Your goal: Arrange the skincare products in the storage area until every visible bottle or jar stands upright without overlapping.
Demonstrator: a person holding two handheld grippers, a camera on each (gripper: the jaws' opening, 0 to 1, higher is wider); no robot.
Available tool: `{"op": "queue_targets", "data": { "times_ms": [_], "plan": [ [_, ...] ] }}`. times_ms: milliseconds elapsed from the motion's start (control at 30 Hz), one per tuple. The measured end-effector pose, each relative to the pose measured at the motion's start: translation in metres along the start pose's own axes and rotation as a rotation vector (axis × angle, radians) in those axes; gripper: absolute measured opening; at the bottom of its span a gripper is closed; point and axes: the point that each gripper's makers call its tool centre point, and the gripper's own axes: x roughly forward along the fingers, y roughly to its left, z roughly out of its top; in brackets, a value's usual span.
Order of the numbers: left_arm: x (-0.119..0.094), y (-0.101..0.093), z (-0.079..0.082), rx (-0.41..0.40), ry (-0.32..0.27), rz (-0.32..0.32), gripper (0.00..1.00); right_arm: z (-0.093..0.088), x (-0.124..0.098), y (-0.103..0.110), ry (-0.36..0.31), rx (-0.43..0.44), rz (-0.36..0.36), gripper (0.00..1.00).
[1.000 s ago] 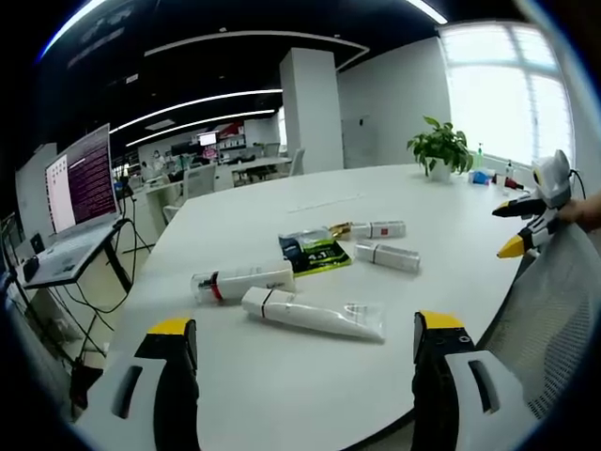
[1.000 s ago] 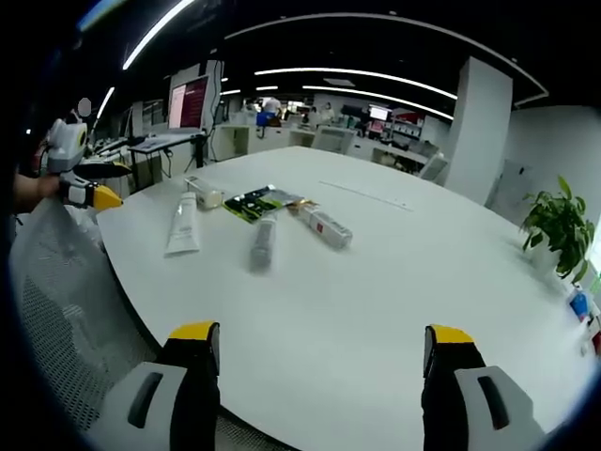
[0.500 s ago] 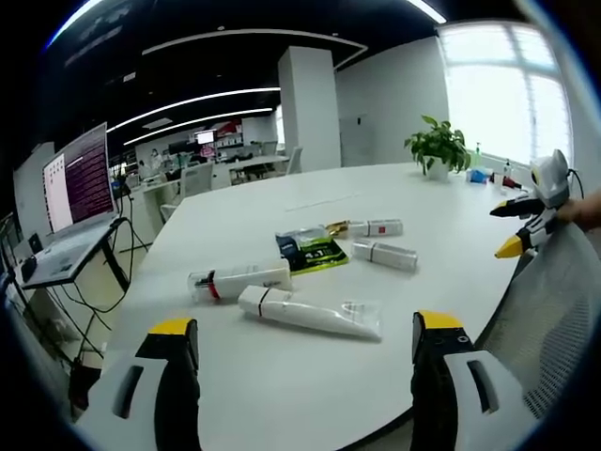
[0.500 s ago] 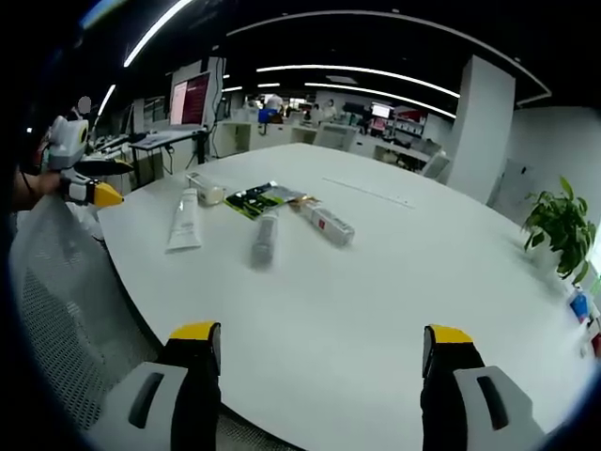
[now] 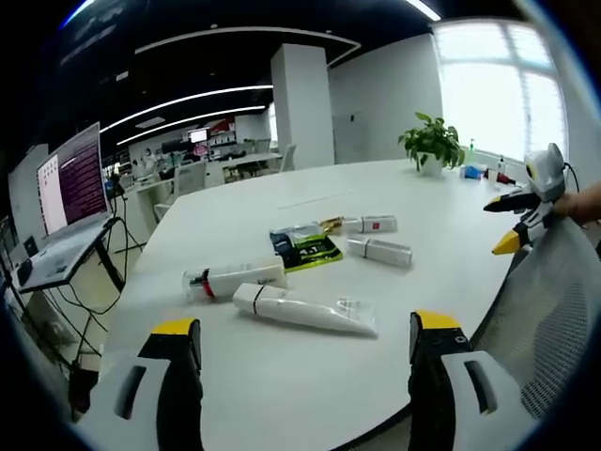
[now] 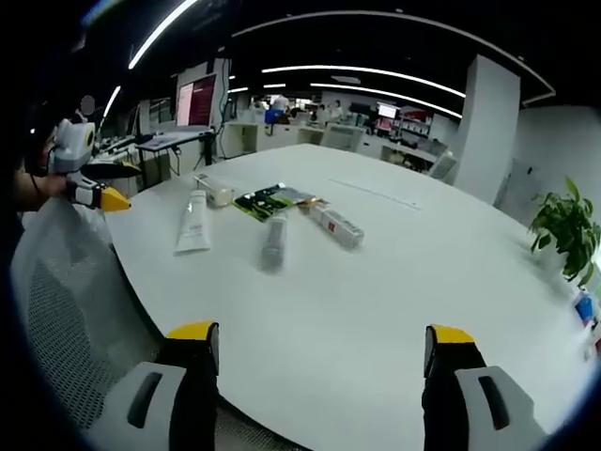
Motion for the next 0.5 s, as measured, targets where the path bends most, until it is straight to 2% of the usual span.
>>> {"op": "queue_targets", "data": {
  "times_ms": [133,233,500],
  "plan": [
    [0.000,-0.001,0.001,-0.003,-0.004,-0.007,0.85,-0.002,-0.002,0.008,0.036,-0.034,0.042,0.94],
    [-0.001,-0.003,0.001,-0.002,-0.002,-0.010,0.85,0.003,-0.002,0.008,0.035,-0.045,0.063,0.94],
    [-0.001,-0.001,0.001,-0.006,-0.009,-0.001,0.84,0.035,0.009,0.000,0.002,-0.072,0.078,0.92]
  ]
}}
